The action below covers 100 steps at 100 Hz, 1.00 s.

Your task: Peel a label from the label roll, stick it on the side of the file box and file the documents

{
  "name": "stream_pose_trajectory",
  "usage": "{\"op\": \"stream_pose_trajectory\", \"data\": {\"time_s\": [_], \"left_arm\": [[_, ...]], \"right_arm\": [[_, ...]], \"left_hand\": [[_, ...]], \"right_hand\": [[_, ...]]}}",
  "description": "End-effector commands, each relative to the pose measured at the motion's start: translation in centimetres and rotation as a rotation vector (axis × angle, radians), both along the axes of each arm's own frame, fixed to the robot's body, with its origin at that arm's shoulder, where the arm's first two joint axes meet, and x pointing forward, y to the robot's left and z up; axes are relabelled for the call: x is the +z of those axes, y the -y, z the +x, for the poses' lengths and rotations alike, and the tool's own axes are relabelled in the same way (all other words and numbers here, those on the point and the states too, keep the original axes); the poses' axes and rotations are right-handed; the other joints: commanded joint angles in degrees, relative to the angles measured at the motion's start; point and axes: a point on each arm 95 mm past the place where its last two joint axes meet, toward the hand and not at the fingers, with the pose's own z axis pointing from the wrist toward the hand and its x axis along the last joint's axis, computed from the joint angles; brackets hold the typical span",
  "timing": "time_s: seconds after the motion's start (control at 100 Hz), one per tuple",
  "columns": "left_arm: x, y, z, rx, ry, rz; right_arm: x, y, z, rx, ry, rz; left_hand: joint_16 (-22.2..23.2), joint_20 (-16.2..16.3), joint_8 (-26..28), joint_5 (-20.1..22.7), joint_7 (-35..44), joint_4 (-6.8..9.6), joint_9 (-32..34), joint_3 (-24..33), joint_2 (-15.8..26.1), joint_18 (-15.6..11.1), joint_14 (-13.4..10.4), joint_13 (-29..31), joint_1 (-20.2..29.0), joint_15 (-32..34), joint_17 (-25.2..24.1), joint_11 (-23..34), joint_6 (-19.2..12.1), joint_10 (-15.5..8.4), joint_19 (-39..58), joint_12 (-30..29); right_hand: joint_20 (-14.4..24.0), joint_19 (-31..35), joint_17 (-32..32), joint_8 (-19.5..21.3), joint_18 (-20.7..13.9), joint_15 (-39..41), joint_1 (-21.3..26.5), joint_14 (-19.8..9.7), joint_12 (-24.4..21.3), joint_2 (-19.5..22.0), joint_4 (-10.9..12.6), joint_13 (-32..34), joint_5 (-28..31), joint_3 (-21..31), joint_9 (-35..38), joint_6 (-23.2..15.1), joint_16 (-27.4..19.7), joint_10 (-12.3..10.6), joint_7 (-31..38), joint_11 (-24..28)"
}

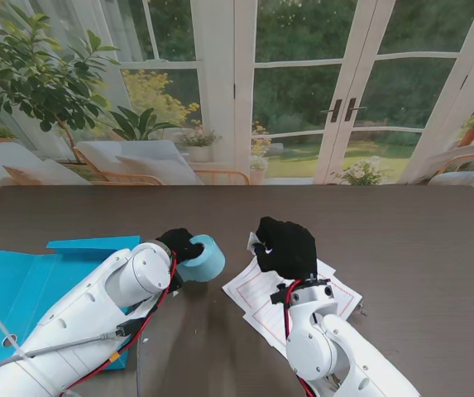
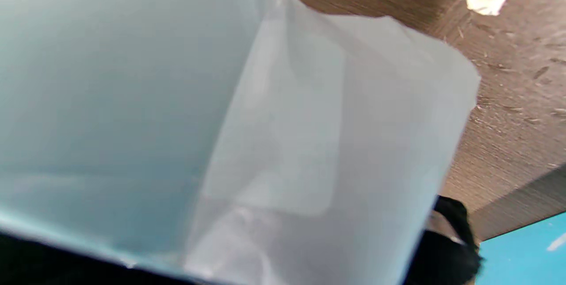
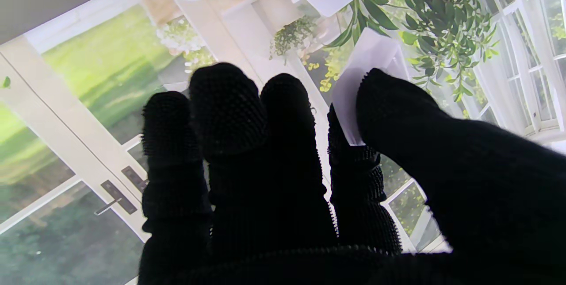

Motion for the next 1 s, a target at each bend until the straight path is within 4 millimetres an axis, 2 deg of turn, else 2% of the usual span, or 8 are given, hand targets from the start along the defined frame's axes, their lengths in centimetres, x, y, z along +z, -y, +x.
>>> {"op": "stream_pose_trajectory", "data": {"time_s": [0.0, 0.24, 0.43, 0.55, 0.64, 0.75, 0.89, 0.99], "left_arm": [[0.2, 0.5, 0.5, -0.023, -0.003, 0.004], [-1.1, 0.6, 1.7, -0.059, -0.006, 0.110], [-2.1, 1.0, 2.5, -0.080, 0.002, 0.166], [-2.5, 1.2, 2.8, -0.104, 0.002, 0.205], [-2.7, 1.4, 2.9, -0.123, -0.005, 0.226], [-2.9, 1.5, 3.0, -0.152, -0.016, 0.254], [-3.1, 1.6, 3.1, -0.174, -0.025, 0.276], [-3.1, 1.7, 3.1, -0.180, -0.025, 0.282]], "right_arm": [[-0.5, 0.0, -0.1, 0.001, -0.022, 0.009], [-1.4, 0.2, 0.0, -0.002, -0.044, 0.017], [-1.7, 0.2, 0.2, -0.004, -0.051, 0.025], [-1.8, 0.2, 0.3, -0.007, -0.052, 0.031], [-1.9, 0.3, 0.3, -0.010, -0.054, 0.035], [-2.0, 0.3, 0.4, -0.013, -0.059, 0.040], [-2.1, 0.3, 0.4, -0.014, -0.062, 0.046], [-2.1, 0.3, 0.5, -0.014, -0.062, 0.047]], "left_hand": [[-0.31, 0.21, 5.76, 3.46, 12.85, 3.79, 2.38, 15.04, 9.96, -0.28, -7.09, 1.64, 9.55, 4.34, 1.17, 1.18, 8.37, -10.39, 11.83, 2.03], [0.02, 1.36, 5.82, 2.86, 12.44, 3.39, 2.34, 14.59, 10.00, 0.24, -5.83, 1.58, 9.28, 3.29, -0.84, -0.16, 7.54, -9.65, 10.34, 3.68], [1.23, 5.12, 5.72, 2.27, 11.44, 3.23, 2.35, 13.69, 9.07, 1.33, -3.52, 1.52, 9.44, 0.63, -4.14, -3.86, 6.12, -8.28, 6.98, 7.27], [1.98, 7.50, 5.82, 1.44, 10.46, 3.16, 1.24, 12.47, 8.27, 1.76, -2.21, 1.32, 9.70, -2.38, -6.65, -6.43, 4.10, -7.55, 4.48, 9.26], [2.78, 8.70, 5.94, -0.19, 9.62, 3.27, -0.70, 12.12, 7.59, 1.76, -1.30, -0.90, 9.95, -4.61, -9.28, -7.96, 3.02, -6.77, 2.38, 9.84], [5.02, 12.17, 6.47, -3.18, 6.17, 3.66, -4.25, 12.00, 7.21, 1.30, -0.13, -5.24, 10.26, -8.37, -13.15, -12.05, 2.91, -5.36, -1.41, 11.07], [3.75, 16.39, 6.49, -6.45, -1.16, 4.83, -9.81, 13.77, 7.27, 0.74, 2.62, -11.69, 10.88, -13.50, -19.63, -19.21, 3.73, -2.16, -7.28, 11.66], [4.20, 18.80, 7.40, -7.18, -7.08, 4.81, -12.79, 14.08, 7.42, 0.69, 5.40, -15.69, 10.81, -19.38, -23.36, -24.70, 4.43, 0.08, -10.88, 11.23]], "right_hand": [[0.04, 0.13, 1.67, 0.55, -1.26, 0.31, 0.66, -1.23, 0.95, -0.25, 0.54, 1.53, -1.03, 6.09, 0.74, -1.29, 0.50, -0.28, 0.99, 0.97], [0.09, 0.11, 1.66, 0.56, -1.26, 0.32, 0.69, -1.17, 0.97, -0.30, 0.56, 1.54, -1.06, 6.06, 0.71, -1.19, 0.53, -0.20, 0.96, 0.95], [0.12, 0.09, 1.67, 0.57, -1.26, 0.35, 0.64, -1.13, 1.00, -0.27, 0.55, 1.55, -1.07, 5.94, 0.70, -1.16, 0.55, -0.21, 0.94, 0.95], [0.13, 0.06, 1.60, 0.56, -1.25, 0.31, 0.58, -1.22, 1.00, -0.26, 0.54, 1.53, -1.00, 5.93, 0.66, -0.98, 0.53, -0.24, 0.93, 0.93], [0.16, 0.09, 1.54, 0.56, -1.20, 0.27, 0.61, -1.21, 1.00, -0.17, 0.56, 1.51, -1.00, 5.88, 0.68, -0.98, 0.52, -0.22, 0.92, 0.93], [0.18, 0.09, 1.53, 0.57, -1.21, 0.22, 0.63, -0.94, 1.01, -0.24, 0.56, 1.51, -1.01, 5.87, 0.65, -1.04, 0.50, -0.14, 0.90, 0.94], [0.20, 0.05, 1.46, 0.60, -1.23, 0.11, 0.65, -1.14, 1.03, -0.12, 0.61, 1.51, -1.10, 5.79, 0.57, -1.11, 0.45, -0.21, 0.84, 0.97], [0.22, 0.05, 1.46, 0.61, -1.23, 0.13, 0.63, -1.02, 1.02, -0.07, 0.62, 1.51, -1.10, 5.77, 0.57, -1.11, 0.47, -0.21, 0.83, 0.97]]}}
